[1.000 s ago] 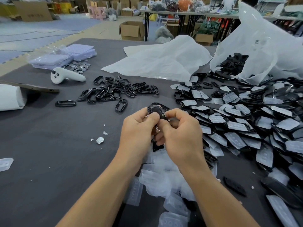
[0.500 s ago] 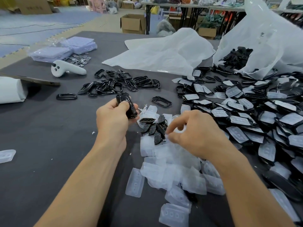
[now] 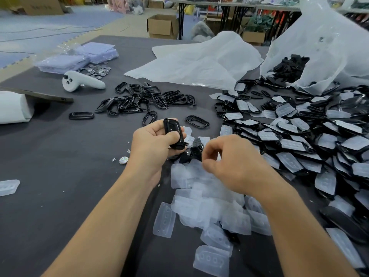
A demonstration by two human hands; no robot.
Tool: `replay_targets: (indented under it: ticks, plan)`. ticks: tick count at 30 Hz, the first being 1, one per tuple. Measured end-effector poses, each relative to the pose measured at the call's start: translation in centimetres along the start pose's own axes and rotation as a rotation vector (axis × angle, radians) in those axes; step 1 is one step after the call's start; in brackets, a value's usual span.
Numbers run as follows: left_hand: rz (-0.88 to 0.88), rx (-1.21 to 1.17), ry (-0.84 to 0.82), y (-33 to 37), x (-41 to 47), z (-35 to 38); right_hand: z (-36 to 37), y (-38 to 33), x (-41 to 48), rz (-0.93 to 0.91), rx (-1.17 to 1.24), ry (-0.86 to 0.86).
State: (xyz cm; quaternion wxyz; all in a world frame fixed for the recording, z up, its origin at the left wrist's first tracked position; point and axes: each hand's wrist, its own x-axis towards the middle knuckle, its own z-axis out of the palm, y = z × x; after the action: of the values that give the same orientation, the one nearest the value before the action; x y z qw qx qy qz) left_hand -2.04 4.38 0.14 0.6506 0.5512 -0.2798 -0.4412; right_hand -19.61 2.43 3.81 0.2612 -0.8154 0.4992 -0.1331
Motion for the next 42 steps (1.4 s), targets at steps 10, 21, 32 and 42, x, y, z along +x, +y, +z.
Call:
replay_targets:
  ticks: [10, 21, 32, 42]
  plan:
    - [-0.007, 0.029, -0.101, 0.1, -0.5, 0.5, -0.3, 0.1, 0.4, 0.129, 0.929, 0.100]
    - [-0.058, 0.056, -0.185, 0.4, -1.0, 0.9, -0.2, 0.2, 0.8, 0.120, 1.007, 0.247]
    - [-0.035, 0.091, -0.204, 0.3, -1.3, 1.1, 0.0, 0.6, 1.0, 0.113, 0.882, 0.387]
    - [0.137, 0.109, -0.159, 0.1, -1.7, 1.5, 1.7, 0.6, 0.5, -0.089, 0.198, 0.588]
